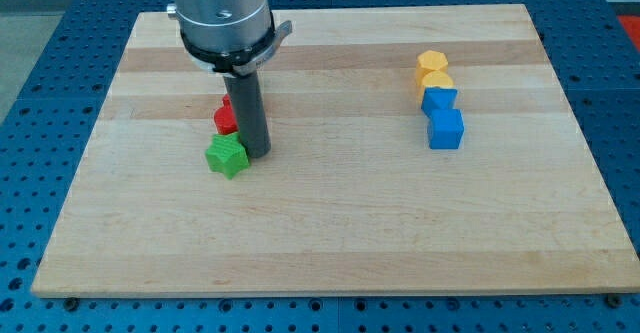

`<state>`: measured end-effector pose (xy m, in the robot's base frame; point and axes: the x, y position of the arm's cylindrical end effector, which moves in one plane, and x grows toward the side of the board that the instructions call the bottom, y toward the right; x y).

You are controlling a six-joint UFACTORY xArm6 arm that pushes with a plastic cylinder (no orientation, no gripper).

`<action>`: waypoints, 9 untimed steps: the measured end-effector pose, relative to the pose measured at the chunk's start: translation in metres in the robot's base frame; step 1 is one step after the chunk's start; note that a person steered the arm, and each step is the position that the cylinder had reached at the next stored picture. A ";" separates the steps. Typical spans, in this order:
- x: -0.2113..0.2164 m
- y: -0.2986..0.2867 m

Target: Push the green star into the red circle

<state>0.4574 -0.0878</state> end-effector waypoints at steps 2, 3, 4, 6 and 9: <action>0.024 0.031; 0.043 0.013; 0.050 -0.016; 0.053 -0.027; 0.053 -0.029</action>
<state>0.5102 -0.1170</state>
